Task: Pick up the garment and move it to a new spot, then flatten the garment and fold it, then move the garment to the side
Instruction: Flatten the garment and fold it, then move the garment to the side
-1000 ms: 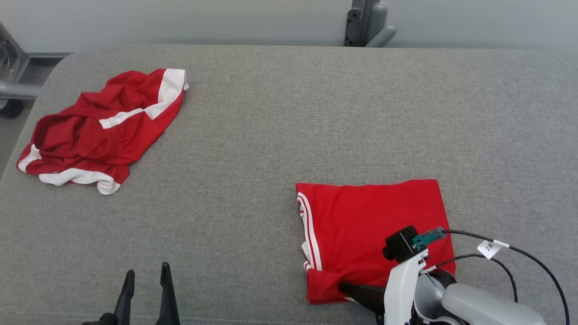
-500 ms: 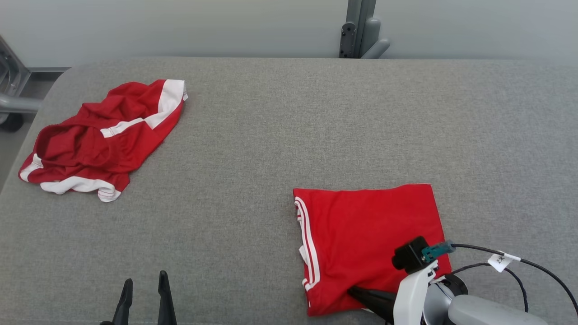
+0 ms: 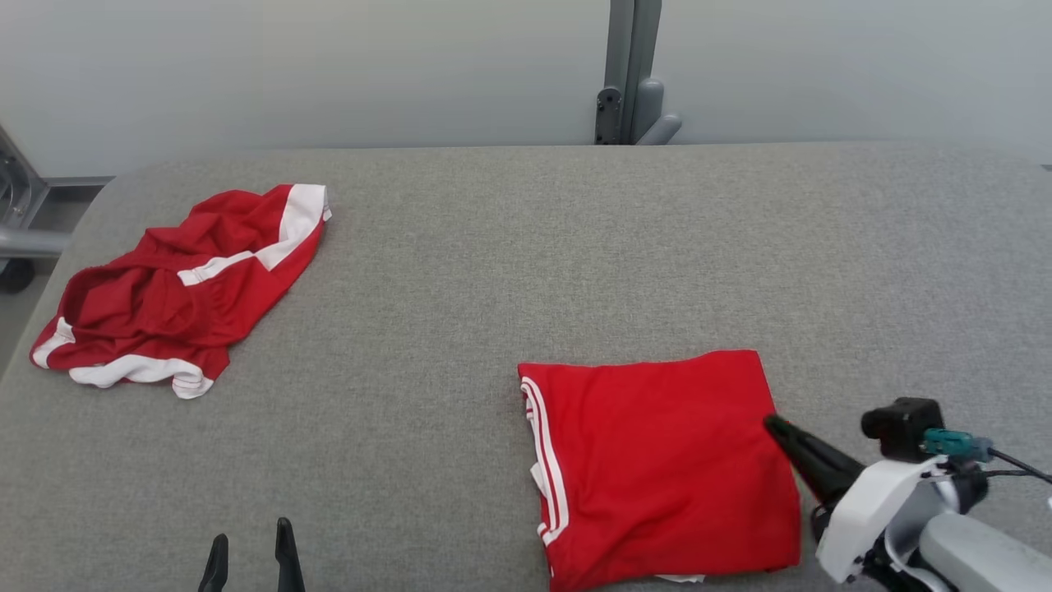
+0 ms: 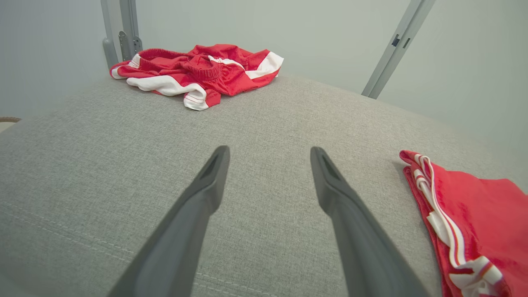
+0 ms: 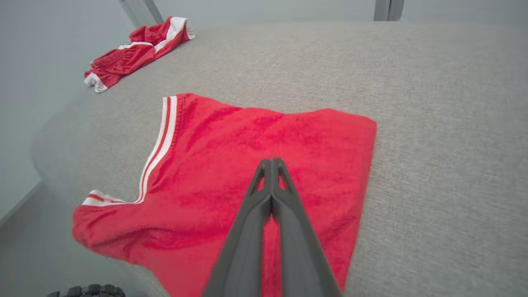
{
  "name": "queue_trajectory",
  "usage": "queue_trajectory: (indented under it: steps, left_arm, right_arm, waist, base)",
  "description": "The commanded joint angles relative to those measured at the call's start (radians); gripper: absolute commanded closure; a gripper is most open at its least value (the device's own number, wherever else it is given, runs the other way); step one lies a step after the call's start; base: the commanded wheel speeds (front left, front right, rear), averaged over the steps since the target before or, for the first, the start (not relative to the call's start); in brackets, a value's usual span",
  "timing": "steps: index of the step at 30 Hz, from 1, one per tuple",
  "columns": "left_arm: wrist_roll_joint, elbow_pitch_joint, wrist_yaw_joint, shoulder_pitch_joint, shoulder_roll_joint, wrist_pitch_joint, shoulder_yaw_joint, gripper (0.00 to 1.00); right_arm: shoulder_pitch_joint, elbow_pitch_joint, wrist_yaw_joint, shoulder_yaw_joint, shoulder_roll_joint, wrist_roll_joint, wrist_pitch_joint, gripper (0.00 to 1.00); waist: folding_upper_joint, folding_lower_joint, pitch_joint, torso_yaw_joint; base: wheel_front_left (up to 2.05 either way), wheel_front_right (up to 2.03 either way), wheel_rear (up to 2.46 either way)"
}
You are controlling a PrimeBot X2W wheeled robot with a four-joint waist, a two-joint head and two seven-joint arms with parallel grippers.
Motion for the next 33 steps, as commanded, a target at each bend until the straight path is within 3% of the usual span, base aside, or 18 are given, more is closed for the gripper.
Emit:
queue_trajectory:
  steps: [1, 3, 5, 6, 7, 12, 16, 22, 33]
  left_arm:
    - [0.006, -0.005, -0.002, 0.014, 0.002, -0.003, 0.004, 0.0]
    - [0.013, -0.008, -0.003, 0.015, 0.002, -0.003, 0.015, 0.0]
    - [0.016, -0.009, -0.005, 0.014, 0.002, -0.003, 0.024, 0.0]
    - [0.019, -0.012, -0.006, 0.013, 0.002, -0.003, 0.026, 0.0]
    - [0.023, -0.015, -0.006, 0.012, 0.002, -0.003, 0.03, 0.0]
    - [0.065, -0.023, -0.031, -0.001, 0.002, -0.003, 0.038, 0.0]
    - [0.1, -0.012, -0.049, 0.0, 0.002, -0.003, 0.049, 0.0]
    - [0.116, 0.012, -0.075, -0.007, 0.002, -0.003, 0.058, 0.0]
    - [0.107, 0.014, -0.081, -0.009, 0.002, -0.003, 0.062, 0.0]
  right_arm:
    - [0.029, 0.032, 0.0, -0.064, -0.002, -0.054, -0.017, 1.0]
    - [0.069, 0.074, 0.0, -0.24, 0.025, -0.184, -0.028, 1.0]
    - [0.118, 0.072, 0.0, -0.402, 0.061, -0.301, -0.027, 0.59]
    - [0.152, 0.066, 0.0, -0.479, 0.085, -0.363, -0.027, 0.1]
    - [0.184, 0.057, 0.0, -0.553, 0.115, -0.421, -0.027, 0.0]
    - [0.309, -0.018, -0.001, -0.832, 0.249, -0.682, -0.027, 0.0]
    - [0.382, -0.076, 0.0, -0.947, 0.327, -0.799, -0.027, 0.0]
    - [0.441, -0.104, -0.001, -1.013, 0.393, -0.864, -0.027, 0.0]
    - [0.43, -0.096, -0.001, -1.026, 0.427, -0.843, -0.027, 0.0]
  waist:
    - [0.0, 0.0, -0.013, -0.013]
    - [0.0, 0.0, -0.021, -0.025]
    - [0.0, 0.0, -0.025, -0.035]
    - [0.0, 0.0, -0.026, -0.039]
    - [0.0, 0.0, -0.028, -0.044]
    - [0.0, 0.0, -0.035, -0.061]
    - [0.0, 0.0, -0.04, -0.069]
    - [0.0, 0.0, -0.046, -0.071]
    - [0.0, 0.0, -0.047, -0.066]
  base:
    - [0.0, 0.0, 0.0]
    - [0.0, 0.0, 0.0]
    - [0.0, 0.0, 0.0]
    - [0.0, 0.0, 0.0]
    - [0.0, 0.0, 0.0]
    - [0.0, 0.0, 0.0]
    - [0.0, 0.0, 0.0]
    - [0.0, 0.0, 0.0]
    - [0.0, 0.0, 0.0]
